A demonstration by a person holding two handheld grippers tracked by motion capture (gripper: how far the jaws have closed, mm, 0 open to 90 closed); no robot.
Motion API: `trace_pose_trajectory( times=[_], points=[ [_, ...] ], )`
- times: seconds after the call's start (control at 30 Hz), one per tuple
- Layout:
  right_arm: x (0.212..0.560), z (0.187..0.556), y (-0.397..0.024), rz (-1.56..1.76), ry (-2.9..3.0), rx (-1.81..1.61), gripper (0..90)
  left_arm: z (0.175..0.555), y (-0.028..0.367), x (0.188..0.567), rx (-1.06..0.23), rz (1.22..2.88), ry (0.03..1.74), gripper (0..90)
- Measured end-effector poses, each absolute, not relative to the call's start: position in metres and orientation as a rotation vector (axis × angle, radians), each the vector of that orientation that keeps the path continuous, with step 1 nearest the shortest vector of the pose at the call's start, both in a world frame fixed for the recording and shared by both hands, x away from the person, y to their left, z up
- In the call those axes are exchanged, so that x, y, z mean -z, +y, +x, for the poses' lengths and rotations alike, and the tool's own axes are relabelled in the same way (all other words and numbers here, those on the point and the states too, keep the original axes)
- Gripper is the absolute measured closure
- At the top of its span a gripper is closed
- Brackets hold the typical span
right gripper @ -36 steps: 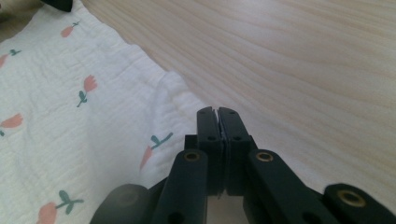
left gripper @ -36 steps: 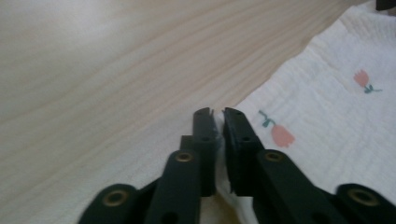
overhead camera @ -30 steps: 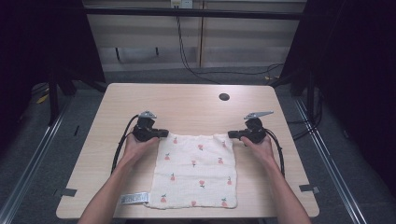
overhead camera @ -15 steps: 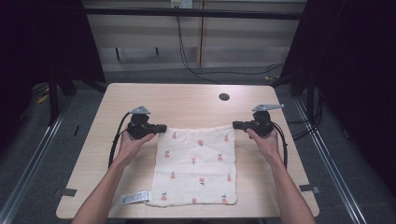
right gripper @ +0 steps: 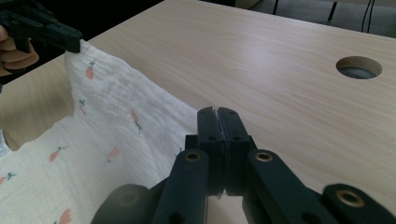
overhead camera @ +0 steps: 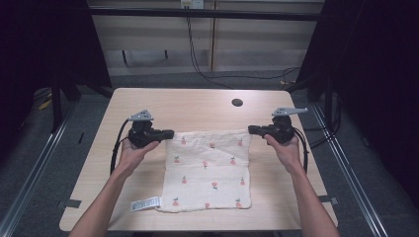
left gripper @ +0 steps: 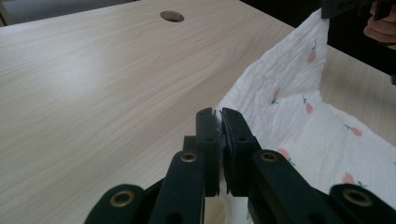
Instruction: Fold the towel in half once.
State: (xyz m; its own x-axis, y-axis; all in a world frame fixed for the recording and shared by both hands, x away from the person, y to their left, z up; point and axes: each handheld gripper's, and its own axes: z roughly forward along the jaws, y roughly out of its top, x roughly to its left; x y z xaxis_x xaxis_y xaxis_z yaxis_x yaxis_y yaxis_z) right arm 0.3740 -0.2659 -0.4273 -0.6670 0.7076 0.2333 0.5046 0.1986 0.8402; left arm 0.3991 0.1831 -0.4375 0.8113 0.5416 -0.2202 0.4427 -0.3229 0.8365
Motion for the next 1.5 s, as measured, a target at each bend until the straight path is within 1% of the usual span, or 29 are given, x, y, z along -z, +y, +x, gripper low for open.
trace_pose_trajectory(
  times=[0.27, 0.43, 0.6, 0.77, 1.1, 1.33, 1.5],
  points=[
    [0.42, 0.358, -0.259, 1.095, 2.316, -1.453, 88.7, 0.382, 0.186, 0.434, -0.109, 1.959, 0.694, 86.3],
    [0.41, 0.349, -0.262, 1.067, 2.296, -1.474, 88.6, 0.37, 0.19, 0.426, -0.145, 1.933, 0.69, 86.2],
    [0.404, 0.339, -0.265, 1.047, 2.291, -1.48, 88.7, 0.362, 0.192, 0.422, -0.143, 1.929, 0.667, 86.3],
    [0.403, 0.33, -0.264, 1.023, 2.325, -1.431, 88.6, 0.354, 0.193, 0.422, -0.16, 1.926, 0.654, 86.3],
    [0.405, 0.31, -0.261, 0.982, 2.37, -1.421, 88.7, 0.341, 0.198, 0.432, -0.144, 1.948, 0.642, 86.3],
    [0.398, 0.303, -0.256, 0.945, 2.384, -1.423, 88.6, 0.333, 0.198, 0.426, -0.152, 1.963, 0.612, 86.3],
    [0.401, 0.296, -0.254, 0.924, 2.41, -1.423, 88.6, 0.325, 0.201, 0.431, -0.141, 1.977, 0.609, 86.1]
  ],
)
